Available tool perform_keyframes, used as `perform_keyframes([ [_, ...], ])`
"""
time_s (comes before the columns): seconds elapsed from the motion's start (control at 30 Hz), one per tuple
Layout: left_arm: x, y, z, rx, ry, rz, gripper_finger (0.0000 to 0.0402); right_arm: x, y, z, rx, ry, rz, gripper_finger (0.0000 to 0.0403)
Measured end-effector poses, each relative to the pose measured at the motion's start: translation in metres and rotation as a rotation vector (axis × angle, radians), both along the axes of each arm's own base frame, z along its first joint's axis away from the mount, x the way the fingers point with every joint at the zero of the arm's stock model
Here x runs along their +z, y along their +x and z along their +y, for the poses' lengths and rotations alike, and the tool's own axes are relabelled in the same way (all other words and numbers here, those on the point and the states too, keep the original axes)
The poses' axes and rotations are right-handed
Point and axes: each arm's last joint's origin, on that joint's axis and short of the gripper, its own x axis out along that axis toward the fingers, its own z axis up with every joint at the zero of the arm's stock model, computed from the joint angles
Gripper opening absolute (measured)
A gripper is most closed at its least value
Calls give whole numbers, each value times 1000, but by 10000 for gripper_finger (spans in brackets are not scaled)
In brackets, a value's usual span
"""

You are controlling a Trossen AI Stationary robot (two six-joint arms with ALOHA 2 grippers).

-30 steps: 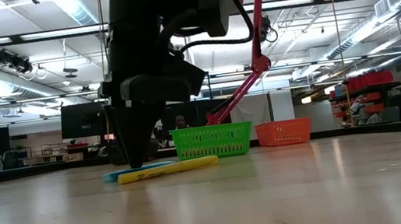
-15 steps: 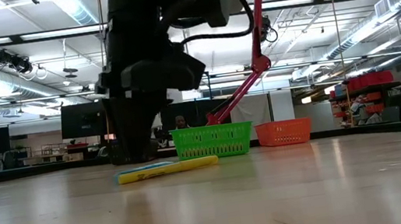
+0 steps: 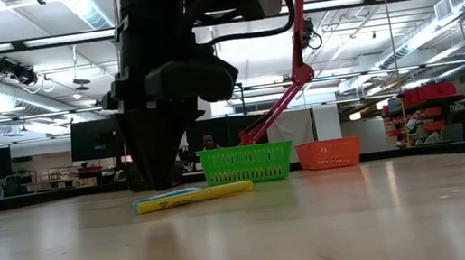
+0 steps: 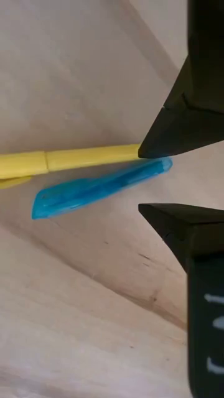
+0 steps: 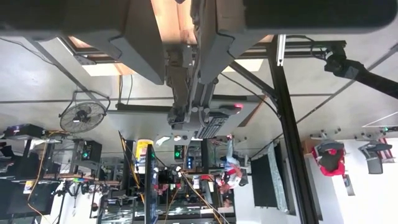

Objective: Pick & Place Markers
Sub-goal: Put the small blue highlighter into the orange basket

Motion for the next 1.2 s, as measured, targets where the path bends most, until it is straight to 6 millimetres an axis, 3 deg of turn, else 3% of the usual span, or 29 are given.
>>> perform_keyframes([
  [0.5, 0, 6, 2, 19, 61, -76, 133, 0, 0, 0, 0, 0, 0, 105],
  [1.2, -6, 4, 4, 90, 118, -57, 124, -4, 0, 0, 0, -17, 43, 105],
])
